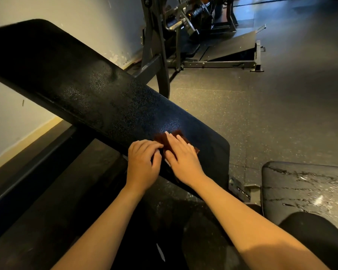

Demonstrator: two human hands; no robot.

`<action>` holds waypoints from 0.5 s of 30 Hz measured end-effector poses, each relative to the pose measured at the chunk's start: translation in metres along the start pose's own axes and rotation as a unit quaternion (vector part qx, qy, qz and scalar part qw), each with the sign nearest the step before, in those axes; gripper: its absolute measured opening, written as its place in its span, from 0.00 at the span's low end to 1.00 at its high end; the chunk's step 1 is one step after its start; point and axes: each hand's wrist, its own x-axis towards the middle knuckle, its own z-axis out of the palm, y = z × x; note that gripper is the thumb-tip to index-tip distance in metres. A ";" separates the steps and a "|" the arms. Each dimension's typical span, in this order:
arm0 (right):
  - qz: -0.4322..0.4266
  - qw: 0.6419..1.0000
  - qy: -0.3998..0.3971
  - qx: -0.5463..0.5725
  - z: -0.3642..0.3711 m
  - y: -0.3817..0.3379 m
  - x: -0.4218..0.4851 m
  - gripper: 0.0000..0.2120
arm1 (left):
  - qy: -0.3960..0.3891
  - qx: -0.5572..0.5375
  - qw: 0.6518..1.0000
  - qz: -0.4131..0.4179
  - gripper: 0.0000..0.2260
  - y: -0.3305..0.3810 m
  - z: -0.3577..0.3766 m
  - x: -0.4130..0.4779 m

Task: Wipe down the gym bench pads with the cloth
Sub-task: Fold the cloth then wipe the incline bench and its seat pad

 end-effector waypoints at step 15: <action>0.072 0.996 0.051 0.013 -0.001 0.029 -0.056 0.18 | -0.069 0.015 0.997 -0.016 0.18 0.044 0.030 -0.040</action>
